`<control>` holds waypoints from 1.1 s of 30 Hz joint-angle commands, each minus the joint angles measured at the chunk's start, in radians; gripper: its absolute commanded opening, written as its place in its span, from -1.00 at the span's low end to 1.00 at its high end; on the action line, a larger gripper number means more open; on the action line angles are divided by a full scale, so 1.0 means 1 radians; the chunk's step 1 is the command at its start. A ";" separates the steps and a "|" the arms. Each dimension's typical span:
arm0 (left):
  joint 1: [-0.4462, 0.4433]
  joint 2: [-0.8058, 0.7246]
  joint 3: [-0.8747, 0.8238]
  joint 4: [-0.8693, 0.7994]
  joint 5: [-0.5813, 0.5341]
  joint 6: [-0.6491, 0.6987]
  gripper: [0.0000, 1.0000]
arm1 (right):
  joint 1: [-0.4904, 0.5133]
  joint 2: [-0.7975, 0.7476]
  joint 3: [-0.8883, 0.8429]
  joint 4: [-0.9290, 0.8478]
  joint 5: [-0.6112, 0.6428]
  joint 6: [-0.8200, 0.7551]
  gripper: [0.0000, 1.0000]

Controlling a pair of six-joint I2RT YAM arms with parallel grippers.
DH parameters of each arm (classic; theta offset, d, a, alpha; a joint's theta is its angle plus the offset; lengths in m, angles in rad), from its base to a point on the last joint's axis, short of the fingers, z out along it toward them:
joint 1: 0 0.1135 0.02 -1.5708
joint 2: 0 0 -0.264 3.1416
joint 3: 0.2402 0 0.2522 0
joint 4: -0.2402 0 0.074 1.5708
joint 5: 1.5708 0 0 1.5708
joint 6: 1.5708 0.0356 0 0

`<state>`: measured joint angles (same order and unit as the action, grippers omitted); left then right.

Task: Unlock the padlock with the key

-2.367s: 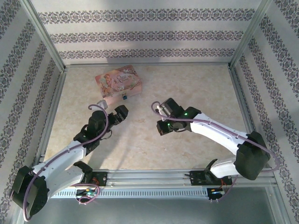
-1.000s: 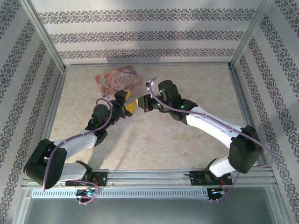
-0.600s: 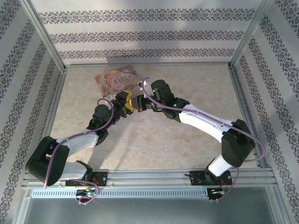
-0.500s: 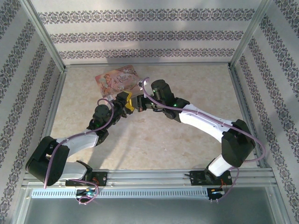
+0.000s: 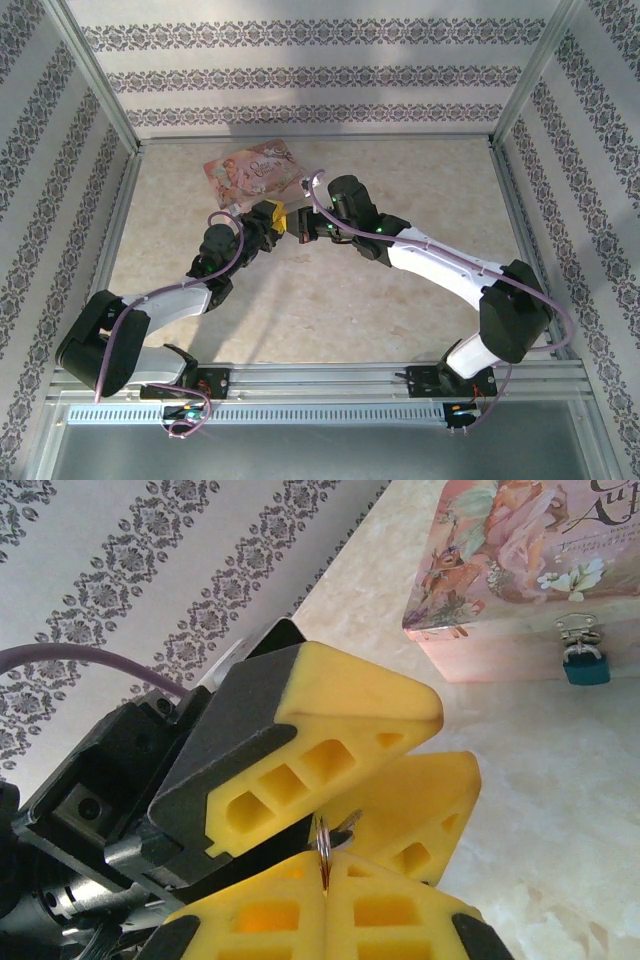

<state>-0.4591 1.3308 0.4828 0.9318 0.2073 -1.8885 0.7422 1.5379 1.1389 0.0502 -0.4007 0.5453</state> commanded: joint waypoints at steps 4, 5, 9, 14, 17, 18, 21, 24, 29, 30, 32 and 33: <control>-0.016 0.005 -0.002 0.022 -0.026 0.014 -0.58 | -0.003 -0.037 -0.019 0.023 0.022 0.007 -1.00; -0.018 0.005 -0.004 0.022 -0.028 0.012 -0.60 | -0.004 -0.037 -0.020 0.023 0.023 0.007 -1.00; -0.017 0.006 -0.015 0.024 -0.038 0.011 -0.70 | -0.005 -0.041 -0.022 0.027 0.027 0.010 -1.00; -0.016 0.002 -0.026 0.024 -0.049 0.006 -0.79 | -0.007 -0.048 -0.027 0.031 0.028 0.013 -1.00; -0.016 0.000 -0.030 0.021 -0.052 0.006 -0.81 | -0.009 -0.051 -0.030 0.031 0.032 0.013 -1.00; -0.017 -0.001 -0.031 0.021 -0.053 0.006 -0.81 | -0.008 -0.052 -0.030 0.031 0.033 0.013 -1.00; -0.017 -0.004 -0.035 0.019 -0.058 0.006 -0.82 | -0.008 -0.059 -0.036 0.033 0.037 0.013 -1.00; -0.016 -0.008 -0.039 0.017 -0.069 0.008 -0.82 | -0.008 -0.066 -0.041 0.033 0.043 0.013 -1.00; -0.017 -0.017 -0.041 0.002 -0.078 0.015 -0.91 | -0.009 -0.072 -0.050 0.033 0.049 0.013 -1.00; -0.016 -0.018 -0.040 0.001 -0.078 0.018 -0.94 | -0.008 -0.073 -0.050 0.033 0.047 0.013 -1.00; -0.016 -0.022 -0.036 -0.006 -0.077 0.030 -1.00 | -0.010 -0.070 -0.049 0.033 0.044 0.015 -1.00; -0.016 -0.025 -0.036 -0.009 -0.078 0.038 -1.00 | -0.009 -0.070 -0.050 0.033 0.042 0.015 -1.00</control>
<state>-0.4713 1.3231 0.4591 0.9321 0.1593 -1.8847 0.7418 1.5036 1.0901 0.0498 -0.3702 0.5518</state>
